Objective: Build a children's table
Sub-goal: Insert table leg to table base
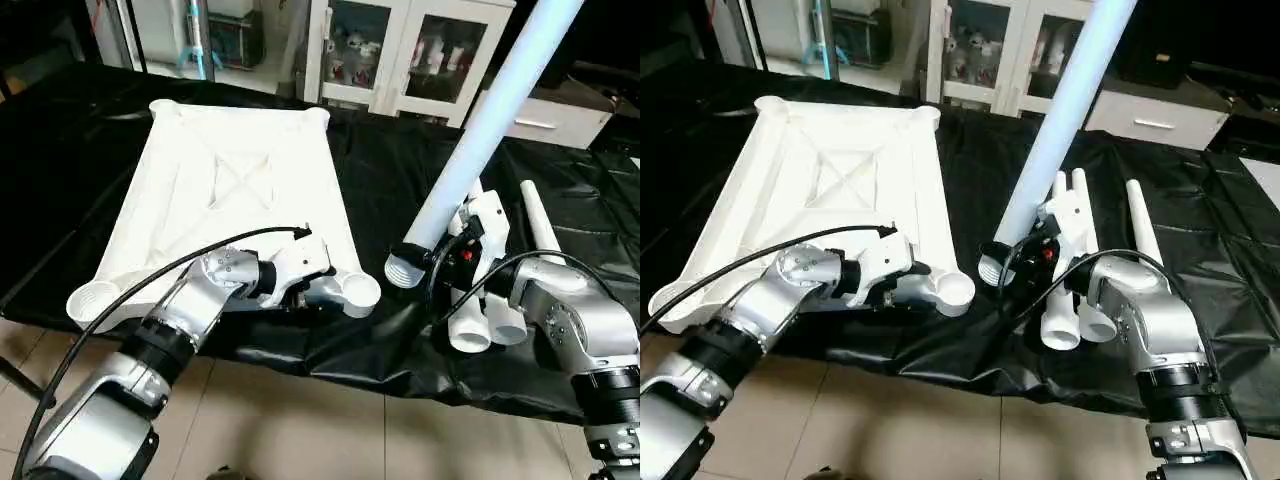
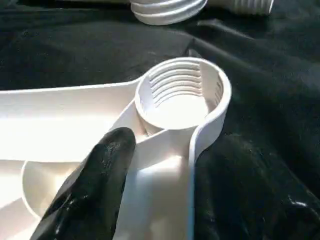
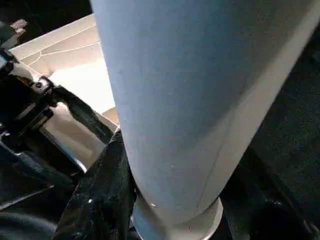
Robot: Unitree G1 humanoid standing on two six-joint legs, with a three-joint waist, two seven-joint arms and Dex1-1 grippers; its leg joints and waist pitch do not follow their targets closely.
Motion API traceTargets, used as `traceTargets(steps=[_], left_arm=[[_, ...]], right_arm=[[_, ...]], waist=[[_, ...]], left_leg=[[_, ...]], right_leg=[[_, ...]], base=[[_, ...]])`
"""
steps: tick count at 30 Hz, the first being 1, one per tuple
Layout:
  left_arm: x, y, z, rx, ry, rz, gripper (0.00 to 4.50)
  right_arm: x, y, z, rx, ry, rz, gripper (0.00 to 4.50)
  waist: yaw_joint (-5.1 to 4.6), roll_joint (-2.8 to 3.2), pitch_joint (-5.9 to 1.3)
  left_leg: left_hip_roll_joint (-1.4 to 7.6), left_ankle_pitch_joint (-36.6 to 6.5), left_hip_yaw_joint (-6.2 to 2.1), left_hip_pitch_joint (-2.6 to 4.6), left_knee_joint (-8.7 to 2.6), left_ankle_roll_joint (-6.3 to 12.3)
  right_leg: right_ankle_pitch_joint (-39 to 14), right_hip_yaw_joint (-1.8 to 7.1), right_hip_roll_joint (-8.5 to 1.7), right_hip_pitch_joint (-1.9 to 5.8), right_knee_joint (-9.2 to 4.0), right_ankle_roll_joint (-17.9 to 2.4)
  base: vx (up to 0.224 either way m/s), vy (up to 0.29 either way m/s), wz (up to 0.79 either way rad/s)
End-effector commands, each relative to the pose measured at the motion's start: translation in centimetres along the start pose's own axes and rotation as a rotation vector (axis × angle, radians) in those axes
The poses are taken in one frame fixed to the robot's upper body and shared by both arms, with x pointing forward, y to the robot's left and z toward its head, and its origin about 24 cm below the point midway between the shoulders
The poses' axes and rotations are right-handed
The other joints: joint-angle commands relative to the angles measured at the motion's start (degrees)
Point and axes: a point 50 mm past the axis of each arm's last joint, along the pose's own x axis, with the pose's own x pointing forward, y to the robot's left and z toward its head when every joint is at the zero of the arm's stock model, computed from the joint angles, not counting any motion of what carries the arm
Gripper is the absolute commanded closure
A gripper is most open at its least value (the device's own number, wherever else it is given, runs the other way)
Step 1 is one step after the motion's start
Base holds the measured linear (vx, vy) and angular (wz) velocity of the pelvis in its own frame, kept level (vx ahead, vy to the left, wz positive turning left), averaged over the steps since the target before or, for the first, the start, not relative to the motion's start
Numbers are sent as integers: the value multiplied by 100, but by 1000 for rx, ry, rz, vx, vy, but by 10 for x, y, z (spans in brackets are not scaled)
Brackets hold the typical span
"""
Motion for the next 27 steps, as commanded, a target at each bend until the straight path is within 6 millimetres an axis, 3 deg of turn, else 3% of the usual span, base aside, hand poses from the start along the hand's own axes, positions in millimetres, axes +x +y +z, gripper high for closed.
traceTargets(steps=[1, 5, 7, 11, 19, 27], left_arm=[[-1, 3, -7, 8, 51, 9, 131], [-7, 4, -13, -13, 72, 3, 168], [-9, 4, -15, -16, 89, -6, 200], [-13, 1, -22, -41, 127, -54, 217], [-20, -2, -29, -58, 175, -83, 294], [-20, -5, -35, -1, 227, -79, 300]], right_arm=[[0, 6, 6, -8, -20, 21, 260], [5, 12, 10, -12, -22, 57, 260], [7, 13, 11, -14, -21, 65, 260], [9, 13, 12, -20, -15, 76, 260], [12, 14, 14, -27, -12, 85, 260], [13, 14, 14, -37, -6, 88, 260]], waist=[[8, 70, -435], [-8, 46, -428], [-21, 58, -425], [-28, 46, -417], [-21, 53, -405], [-16, 46, -404]], left_leg=[[196, -810, -42, 44, -402, -11], [207, -882, -47, 47, -410, -32], [209, -881, -53, 39, -415, -35], [210, -876, -44, 51, -419, -39], [216, -947, -47, 60, -436, -81], [216, -931, -48, 54, -438, -63]], right_leg=[[-507, 281, -387, 350, -394, -1184], [-662, 279, -404, 338, -397, -1178], [-672, 279, -409, 339, -394, -1186], [-727, 282, -413, 321, -400, -1200], [-885, 288, -423, 307, -409, -1171], [-882, 290, -421, 307, -414, -1126]], base=[[0, 0, 0], [0, 0, 0], [0, 0, 0], [0, 0, 0], [0, 0, 0], [0, 0, 0]])
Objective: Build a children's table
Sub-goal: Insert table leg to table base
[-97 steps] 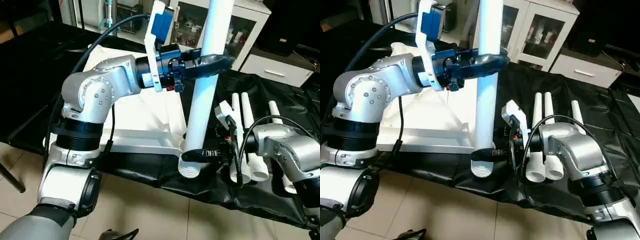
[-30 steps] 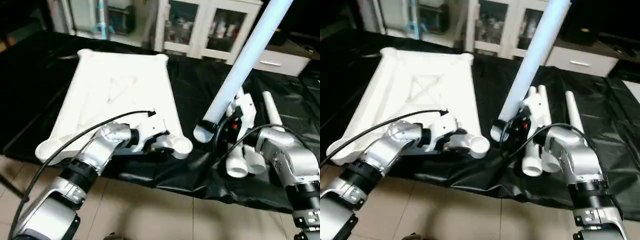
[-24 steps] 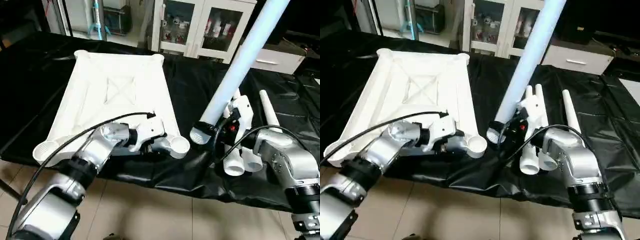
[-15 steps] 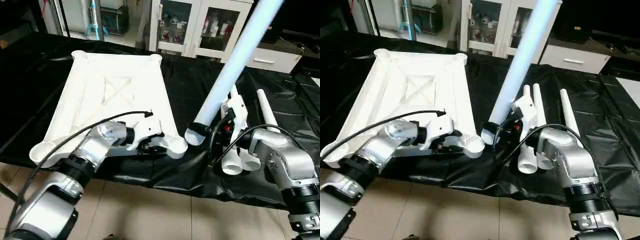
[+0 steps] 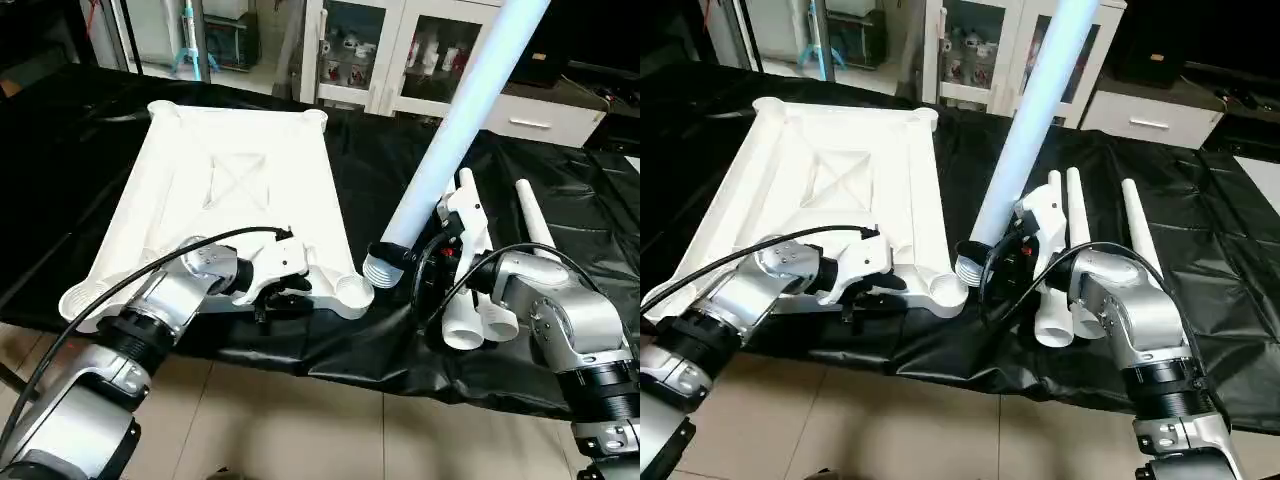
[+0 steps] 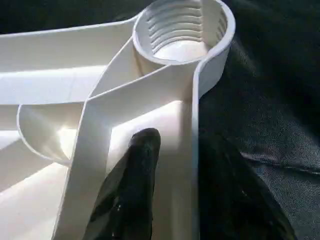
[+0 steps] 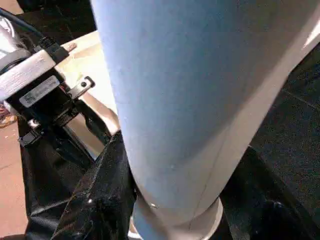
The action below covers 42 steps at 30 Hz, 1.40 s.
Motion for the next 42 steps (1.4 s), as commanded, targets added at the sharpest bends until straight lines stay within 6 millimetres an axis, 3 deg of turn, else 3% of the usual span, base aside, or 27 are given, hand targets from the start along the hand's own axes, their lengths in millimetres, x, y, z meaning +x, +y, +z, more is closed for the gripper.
traceTargets(steps=[1, 6, 10, 12, 22, 28, 42], left_arm=[[5, -9, -18, -19, 85, -20, 300], [4, -10, -18, -6, 117, -42, 333], [3, -10, -17, -7, 119, -42, 347], [2, -11, -19, -5, 136, -54, 375], [6, -18, -21, -4, 151, -105, 447], [14, -25, -15, 10, 116, -132, 450], [20, -34, -5, 53, 93, -191, 450]], right_arm=[[-1, -2, 4, -22, 0, -3, 260], [0, -2, 5, -25, 3, 4, 260], [2, -1, 6, -26, 4, 10, 260], [4, 0, 5, -26, 4, 15, 260], [16, 7, 5, 8, 3, 74, 260], [19, 9, -9, 54, 78, 112, 260], [23, 3, -15, 57, 159, 137, 260]], waist=[[27, 52, -398], [16, 39, -377], [12, 32, -391], [4, 32, -392], [-3, 25, -380], [-2, 17, -391], [18, -18, -391]], left_leg=[[218, -955, -52, 41, -431, -69], [222, -1208, -68, 48, -454, -135], [213, -1053, -61, 37, -441, -109], [213, -1017, -55, 38, -441, -89], [222, -1105, -60, 45, -455, -99], [227, -944, -50, 43, -449, -60], [226, -844, -36, 48, -442, -11]], right_leg=[[-929, 287, -425, 301, -420, -1116], [-1528, 288, -440, 284, -481, -950], [-1327, 289, -431, 285, -458, -981], [-1177, 287, -422, 285, -448, -1037], [-1403, 290, -437, 268, -463, -1010], [-1057, 292, -432, 275, -425, -1120], [-1035, 297, -441, 283, -418, -1152]], base=[[0, 0, 0], [0, 0, 0], [0, 0, 0], [0, 0, 0], [0, 0, 0], [0, 0, 0], [0, 0, 0]])
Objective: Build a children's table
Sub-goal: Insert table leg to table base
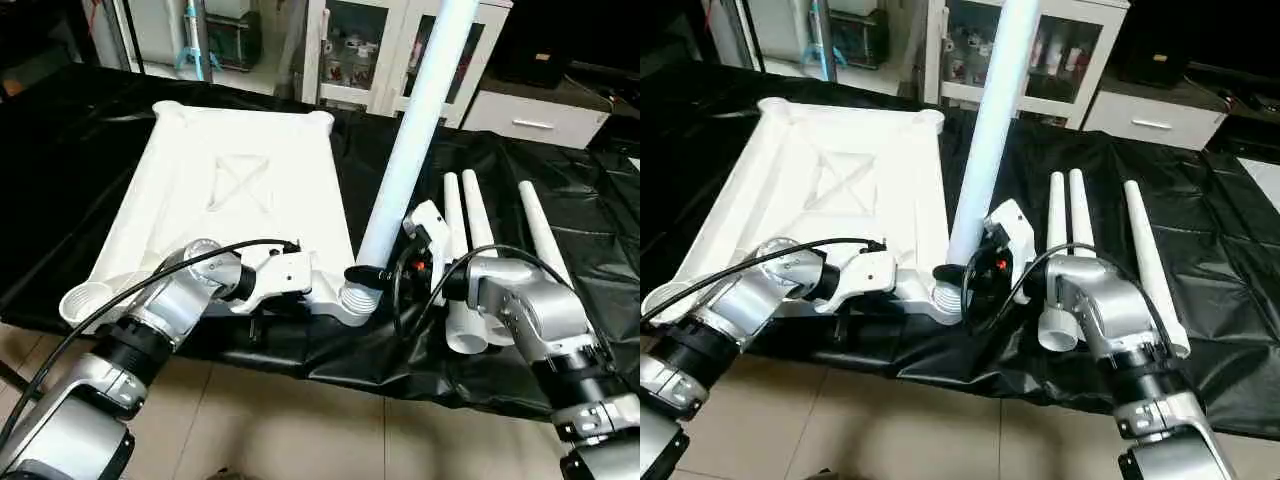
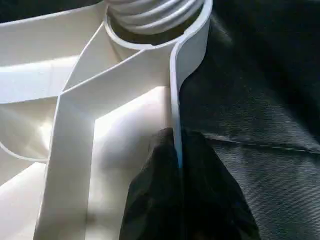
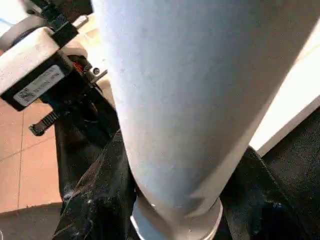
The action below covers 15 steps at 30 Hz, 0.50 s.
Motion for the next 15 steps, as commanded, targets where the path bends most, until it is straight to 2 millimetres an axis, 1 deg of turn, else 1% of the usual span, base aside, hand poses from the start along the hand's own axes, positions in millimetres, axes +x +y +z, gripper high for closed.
traceTargets(steps=[1, 2, 3, 5, 7, 8, 10, 12, 15], left_arm=[[19, -20, -9, -11, 35, -99, 450], [19, -20, -8, -10, 34, -98, 450], [19, -20, -8, -9, 33, -97, 450], [19, -20, -8, -9, 33, -97, 450], [19, -20, -7, -11, 32, -89, 450], [19, -20, -7, -11, 32, -88, 450], [19, -19, -7, -12, 33, -86, 450], [19, -19, -8, -15, 33, -82, 450], [19, -19, -7, -16, 32, -79, 450]], right_arm=[[-2, -5, 0, -8, 24, -18, 260], [-1, -5, 1, -8, 25, -16, 260], [0, -5, 1, -7, 28, -11, 260], [0, -5, 1, -7, 29, -9, 260], [2, -5, -2, 2, 50, 10, 260], [2, -5, -3, 6, 56, 14, 260], [2, -5, -5, 5, 67, 20, 260], [3, -7, -7, 1, 72, 11, 260], [5, -10, -8, 11, 53, -9, 260]], waist=[[5, -7, -381], [8, -2, -378], [4, -18, -379], [9, -8, -383], [5, -32, -384], [7, -24, -385], [9, -25, -378], [9, -12, -384], [0, -24, -383]], left_leg=[[229, -841, -44, 23, -420, -12], [232, -854, -44, 25, -423, -12], [230, -859, -44, 22, -421, -10], [232, -831, -45, 24, -420, -7], [230, -793, -43, 21, -420, 12], [229, -783, -45, 20, -419, 14], [230, -835, -45, 20, -423, 8], [233, -861, -49, 25, -426, -23], [235, -985, -53, 33, -436, -62]], right_leg=[[-1019, 290, -439, 275, -411, -1159], [-1033, 290, -438, 272, -415, -1150], [-1044, 289, -435, 271, -415, -1143], [-1009, 289, -439, 272, -407, -1150], [-946, 287, -432, 274, -402, -1145], [-936, 287, -433, 274, -396, -1150], [-1047, 290, -439, 272, -414, -1121], [-1048, 287, -441, 264, -412, -1120], [-1133, 285, -436, 258, -432, -1103]], base=[[0, 0, 0], [0, 0, 0], [0, 0, 0], [0, 0, 0], [0, 0, 0], [0, 0, 0], [0, 0, 0], [0, 0, 0], [0, 0, 0]])
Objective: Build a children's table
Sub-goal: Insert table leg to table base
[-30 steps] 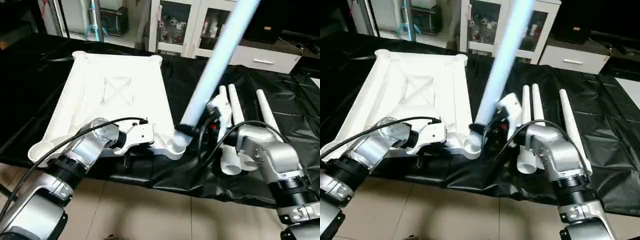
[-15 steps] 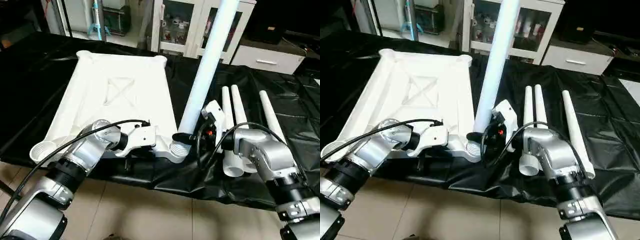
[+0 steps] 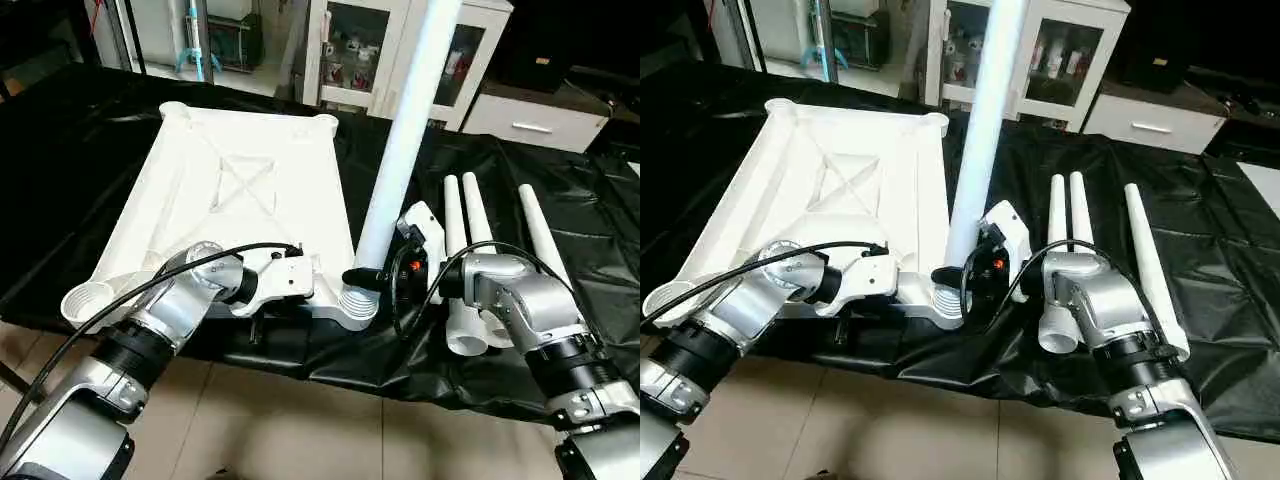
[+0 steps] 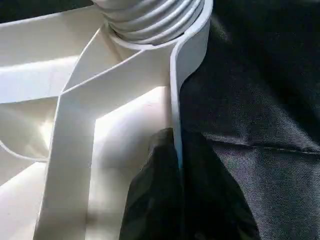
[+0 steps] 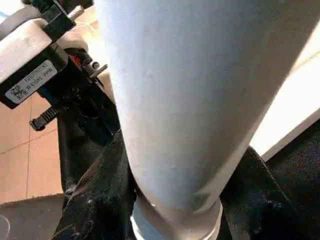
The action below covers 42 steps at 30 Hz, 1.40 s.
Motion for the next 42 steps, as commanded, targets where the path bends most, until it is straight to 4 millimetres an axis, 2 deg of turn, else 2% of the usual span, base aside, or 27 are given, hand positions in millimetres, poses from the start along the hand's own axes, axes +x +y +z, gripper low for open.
traceTargets(steps=[1, 4, 5, 11, 13, 15, 16, 17, 19, 20, 23, 26, 30, 35, 42], left_arm=[[18, -17, -7, -14, 22, -79, 450], [18, -17, -7, -15, 21, -75, 450], [17, -16, -7, -16, 20, -73, 450], [17, -15, -7, -32, 8, -63, 450], [16, -15, -7, -42, -5, -61, 450], [16, -14, -6, -56, -40, -59, 450], [16, -14, -6, -56, -40, -59, 450], [15, -13, -6, -53, -40, -49, 400], [14, -10, -6, -79, -51, -37, 387], [13, -8, -6, -103, -66, -38, 387], [8, -3, -4, -131, -107, -24, 343], [2, 6, -7, -141, -134, 22, 339], [-3, 7, -17, -148, -92, 2, 334], [-6, 9, -20, -163, -97, 9, 330], [-7, 12, -27, -141, -66, 10, 330]], right_arm=[[-2, -5, -4, 3, 22, -40, 260], [-2, -9, -7, 15, 4, -71, 260], [-2, -10, -9, 24, -9, -87, 260], [-8, -11, -25, 78, -53, -124, 262], [-9, -10, -30, 94, -63, -132, 262], [-12, -6, -38, 114, -67, -132, 262], [-12, -6, -38, 114, -67, -132, 262], [-12, -6, -39, 115, -67, -131, 262], [-14, -6, -40, 116, -67, -134, 262], [-14, -6, -39, 116, -68, -137, 262], [-16, -8, -38, 114, -71, -142, 262], [-17, -7, -36, 109, -74, -141, 262], [-18, -6, -35, 102, -72, -134, 262], [-18, -6, -33, 100, -71, -130, 262], [-18, -7, -29, 90, -71, -126, 262]], waist=[[2, 43, -337], [-5, 35, -335], [-10, 15, -337], [-4, 4, -341], [-2, 10, -342], [13, 43, -343], [10, 32, -345], [6, 32, -353], [1, 38, -356], [18, 71, -353], [19, 68, -345], [35, 52, -339], [35, 56, -340], [36, 58, -335], [46, 53, -313]], left_leg=[[238, -1018, -56, 33, -438, -72], [238, -1180, -65, 35, -449, -118], [239, -1217, -63, 39, -448, -121], [240, -1227, -68, 36, -455, -105], [241, -1240, -68, 35, -457, -98], [247, -1226, -68, 47, -461, -103], [246, -1215, -69, 45, -464, -103], [239, -1178, -68, 39, -462, -88], [231, -1139, -59, 36, -454, -51], [232, -1180, -58, 44, -455, -59], [232, -1375, -62, 50, -469, -109], [228, -1435, -59, 63, -469, -91], [237, -1434, -79, 45, -490, -116], [247, -1481, -80, 47, -496, -141], [251, -1694, -89, 61, -509, -165]], right_leg=[[-1159, 285, -436, 253, -434, -1102], [-1355, 283, -441, 247, -456, -1057], [-1403, 284, -442, 240, -465, -1038], [-1394, 285, -440, 242, -468, -1006], [-1431, 285, -440, 236, -473, -997], [-1331, 289, -435, 231, -474, -998], [-1282, 286, -427, 235, -467, -1007], [-1200, 282, -423, 244, -453, -1034], [-1135, 284, -422, 244, -455, -1063], [-1185, 286, -431, 236, -461, -1085], [-1398, 283, -426, 228, -491, -1054], [-1582, 287, -429, 211, -527, -972], [-1654, 285, -437, 220, -525, -882], [-1674, 287, -447, 213, -522, -911], [-2100, 294, -458, 181, -583, -782]], base=[[0, 0, 0], [0, 0, 0], [0, 0, 0], [0, 0, 0], [0, 0, 0], [0, 0, 0], [0, 0, 0], [0, 0, 0], [0, 0, 0], [0, 0, 0], [0, 0, 0], [0, 0, 0], [0, 0, 0], [0, 0, 0], [0, 0, 0]])
